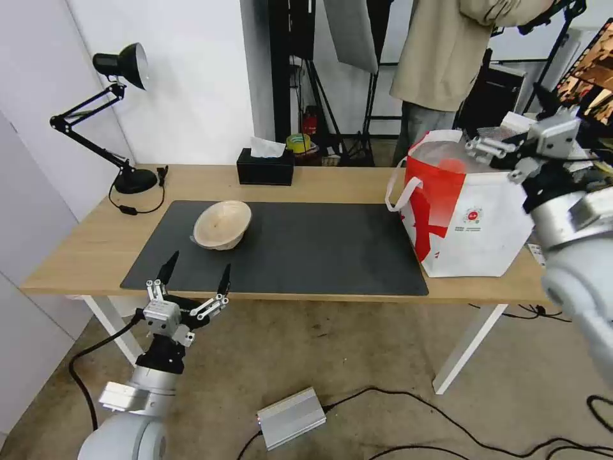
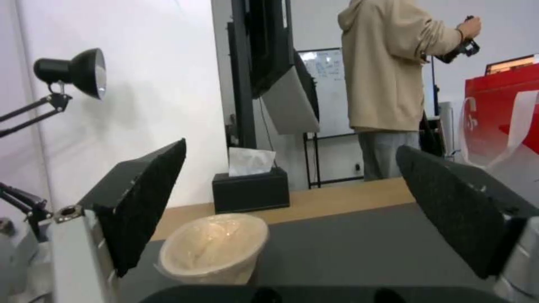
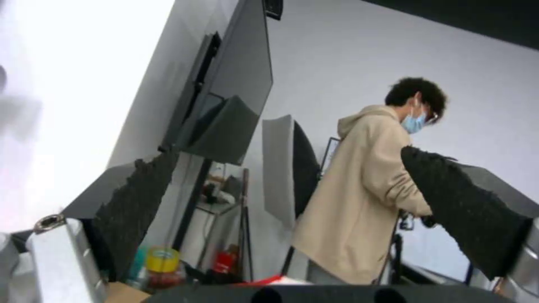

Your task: Pick up the trash from the table and place it into the takeout bag.

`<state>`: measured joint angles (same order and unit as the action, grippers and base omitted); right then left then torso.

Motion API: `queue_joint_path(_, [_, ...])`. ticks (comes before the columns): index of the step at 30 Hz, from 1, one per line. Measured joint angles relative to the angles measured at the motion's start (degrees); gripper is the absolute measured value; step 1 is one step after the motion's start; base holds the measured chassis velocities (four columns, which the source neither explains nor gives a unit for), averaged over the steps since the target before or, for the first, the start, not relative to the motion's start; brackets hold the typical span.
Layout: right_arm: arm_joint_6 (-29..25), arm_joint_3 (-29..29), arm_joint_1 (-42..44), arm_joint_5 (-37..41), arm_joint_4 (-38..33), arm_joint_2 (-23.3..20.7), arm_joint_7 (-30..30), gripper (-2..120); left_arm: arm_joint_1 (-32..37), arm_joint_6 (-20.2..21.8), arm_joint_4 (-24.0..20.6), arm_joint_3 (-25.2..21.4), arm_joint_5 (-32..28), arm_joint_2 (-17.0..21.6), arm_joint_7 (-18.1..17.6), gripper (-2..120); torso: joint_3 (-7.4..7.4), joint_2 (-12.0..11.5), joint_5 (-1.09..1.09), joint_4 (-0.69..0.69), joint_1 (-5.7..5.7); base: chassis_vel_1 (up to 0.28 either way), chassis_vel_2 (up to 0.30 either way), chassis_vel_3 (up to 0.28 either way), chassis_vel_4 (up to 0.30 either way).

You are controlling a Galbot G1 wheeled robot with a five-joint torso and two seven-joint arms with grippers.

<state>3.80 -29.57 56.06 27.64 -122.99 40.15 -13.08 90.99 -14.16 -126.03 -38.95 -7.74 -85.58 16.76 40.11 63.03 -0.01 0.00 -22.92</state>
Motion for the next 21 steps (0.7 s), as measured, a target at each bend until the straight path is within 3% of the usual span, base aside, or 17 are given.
queue_joint_path(1, [-1.4,0.7,2.4,-1.6,-0.6,2.9,-0.3,100,-0.4,0.4,0.3,0.3,0.2,-0.3,0.0,100,0.00,0.0,0.00,0.00,0.00,0.000,0.000,0.000,0.000])
queue_joint_path(13, [-4.4,3.4,9.5,-7.5,-0.9,10.8,0.0,100,-2.2,1.5,2.8,0.9,0.5,-0.1,-1.1,100,0.00,0.0,0.00,0.00,0.00,0.000,0.000,0.000,0.000])
queue_joint_path(14, [-5.0,5.2,12.1,-10.9,-1.0,14.0,0.1,100,-3.0,1.8,3.8,1.1,0.7,0.3,-1.1,100,0.00,0.0,0.00,0.00,0.00,0.000,0.000,0.000,0.000])
queue_joint_path(21, [-5.8,8.6,16.0,-15.9,-2.0,17.0,-0.1,100,-3.8,2.6,4.3,0.9,0.5,0.4,-1.3,100,0.00,0.0,0.00,0.00,0.00,0.000,0.000,0.000,0.000])
